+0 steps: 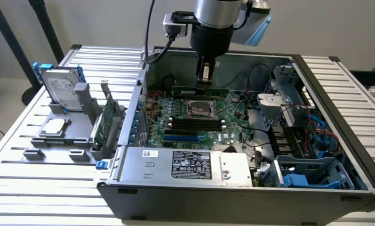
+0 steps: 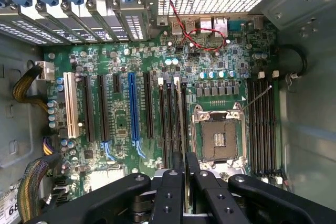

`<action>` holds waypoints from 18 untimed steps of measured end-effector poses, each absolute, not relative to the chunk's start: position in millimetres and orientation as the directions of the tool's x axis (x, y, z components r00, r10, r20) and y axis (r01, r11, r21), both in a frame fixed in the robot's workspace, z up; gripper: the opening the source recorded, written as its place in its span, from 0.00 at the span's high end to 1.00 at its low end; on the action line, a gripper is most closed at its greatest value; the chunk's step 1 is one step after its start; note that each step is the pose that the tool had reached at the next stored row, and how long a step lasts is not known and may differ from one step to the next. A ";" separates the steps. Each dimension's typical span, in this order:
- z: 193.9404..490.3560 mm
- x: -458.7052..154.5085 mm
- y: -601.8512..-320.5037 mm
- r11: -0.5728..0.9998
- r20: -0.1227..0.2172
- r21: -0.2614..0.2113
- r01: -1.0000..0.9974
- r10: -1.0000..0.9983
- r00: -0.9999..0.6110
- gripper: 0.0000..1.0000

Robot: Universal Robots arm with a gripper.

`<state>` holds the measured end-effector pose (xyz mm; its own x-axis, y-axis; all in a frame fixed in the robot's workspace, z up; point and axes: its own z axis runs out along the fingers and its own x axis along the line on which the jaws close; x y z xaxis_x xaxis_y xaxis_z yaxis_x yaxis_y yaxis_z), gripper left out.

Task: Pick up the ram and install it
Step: 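Insert the ram into the slot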

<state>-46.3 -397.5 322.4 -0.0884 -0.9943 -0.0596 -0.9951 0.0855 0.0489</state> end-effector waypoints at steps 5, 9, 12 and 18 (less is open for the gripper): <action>314.0 -46.3 -398.2 0.086 -0.059 0.049 -0.995 -0.994 -0.088 0.86; 306.6 -46.3 -400.1 0.086 -0.059 0.049 -0.995 -0.994 -0.089 0.86; 301.2 -46.3 -400.6 0.086 -0.059 0.049 -0.995 -0.994 -0.088 0.86; 290.3 -46.2 -402.0 0.085 -0.059 0.049 -0.995 -0.994 -0.088 0.86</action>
<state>-46.2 -402.0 290.3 -0.0883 -0.9943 -0.0595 -0.9951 0.0855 0.0489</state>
